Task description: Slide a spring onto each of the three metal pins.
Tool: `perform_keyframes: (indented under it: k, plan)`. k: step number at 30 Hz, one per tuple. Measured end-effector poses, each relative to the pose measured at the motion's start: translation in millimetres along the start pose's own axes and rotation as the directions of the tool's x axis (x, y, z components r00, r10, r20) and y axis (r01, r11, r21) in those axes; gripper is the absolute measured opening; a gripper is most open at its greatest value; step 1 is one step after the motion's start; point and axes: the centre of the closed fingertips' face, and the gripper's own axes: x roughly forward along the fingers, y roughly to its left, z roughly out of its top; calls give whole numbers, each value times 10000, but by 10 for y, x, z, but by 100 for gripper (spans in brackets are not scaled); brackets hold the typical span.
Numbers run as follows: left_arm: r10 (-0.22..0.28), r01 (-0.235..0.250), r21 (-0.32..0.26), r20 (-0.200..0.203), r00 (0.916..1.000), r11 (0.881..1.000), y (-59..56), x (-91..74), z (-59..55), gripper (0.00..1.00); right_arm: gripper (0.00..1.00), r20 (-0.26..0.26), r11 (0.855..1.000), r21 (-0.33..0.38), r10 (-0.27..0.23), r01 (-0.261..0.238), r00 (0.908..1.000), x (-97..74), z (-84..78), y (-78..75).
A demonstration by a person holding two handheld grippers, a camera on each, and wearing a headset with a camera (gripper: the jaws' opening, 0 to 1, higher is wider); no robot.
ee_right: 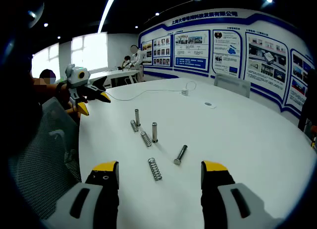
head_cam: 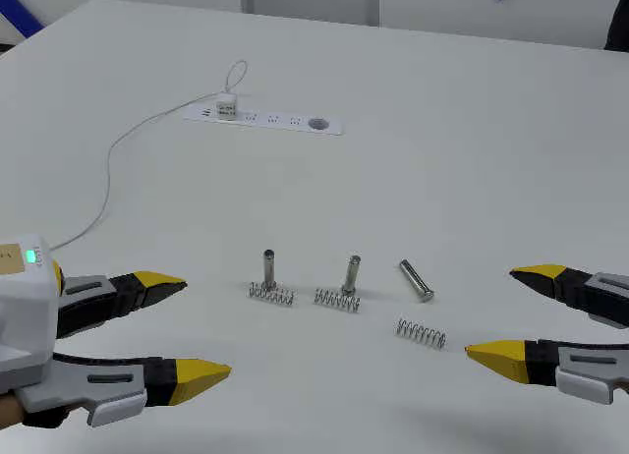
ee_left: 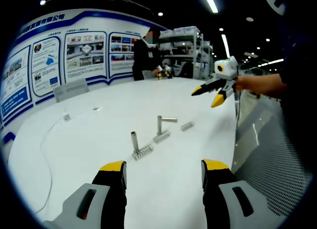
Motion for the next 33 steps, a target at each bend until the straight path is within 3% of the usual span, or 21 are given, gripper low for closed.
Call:
perform_keyframes:
  k: [33]
  plan:
    - [3,-3,-32,50,10000,10000,-6,1,-3,62,65,-163,9995,263,-191,196,9997,26,-19,-33]
